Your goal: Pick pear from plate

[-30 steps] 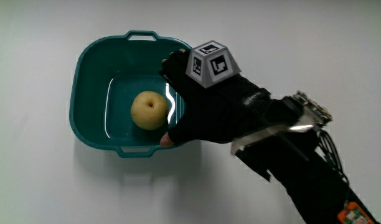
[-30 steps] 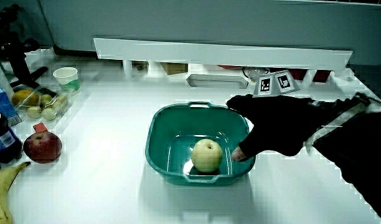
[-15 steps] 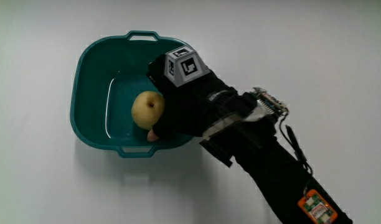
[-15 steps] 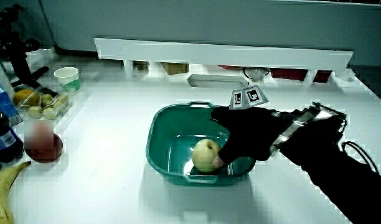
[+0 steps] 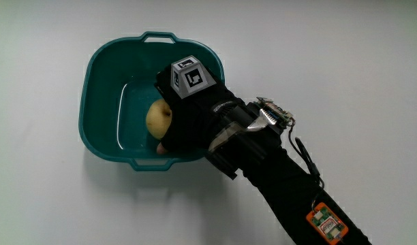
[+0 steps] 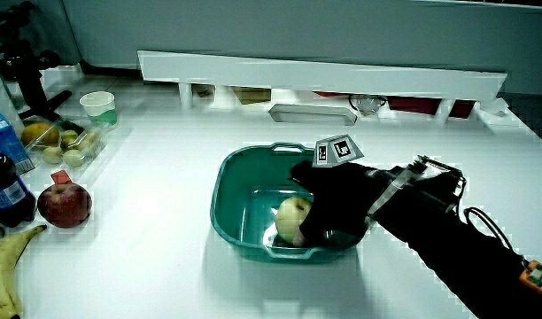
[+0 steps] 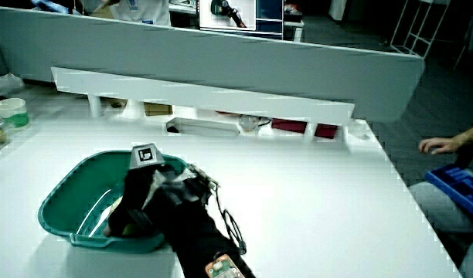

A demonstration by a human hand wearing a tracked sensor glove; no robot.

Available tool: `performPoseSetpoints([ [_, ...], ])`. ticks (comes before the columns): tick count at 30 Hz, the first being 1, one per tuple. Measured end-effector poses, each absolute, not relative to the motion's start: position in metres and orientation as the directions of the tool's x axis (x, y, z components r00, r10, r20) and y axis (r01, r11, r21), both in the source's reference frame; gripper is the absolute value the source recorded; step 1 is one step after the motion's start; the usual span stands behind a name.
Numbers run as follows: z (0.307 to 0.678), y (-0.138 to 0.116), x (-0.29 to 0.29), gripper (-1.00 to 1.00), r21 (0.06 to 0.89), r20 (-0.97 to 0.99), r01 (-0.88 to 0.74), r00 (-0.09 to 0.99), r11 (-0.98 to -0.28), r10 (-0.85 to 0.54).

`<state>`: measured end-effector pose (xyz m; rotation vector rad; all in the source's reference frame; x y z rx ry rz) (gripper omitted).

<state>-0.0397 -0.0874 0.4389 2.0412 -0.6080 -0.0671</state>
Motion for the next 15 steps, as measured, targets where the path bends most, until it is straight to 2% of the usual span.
performPoseSetpoints([
  [2,0.438,-0.086,-0.04,0.0,0.806,0.223,-0.427,0.861,-0.409,-0.458],
  [3,0.442,-0.085,-0.04,0.0,0.826,0.217,-0.411,0.864,-0.387,-0.453],
  [6,0.446,-0.086,-0.038,0.0,0.813,0.197,-0.397,0.876,-0.426,-0.44],
  [15,0.449,-0.084,-0.039,0.0,0.817,0.211,-0.408,0.87,-0.408,-0.446],
])
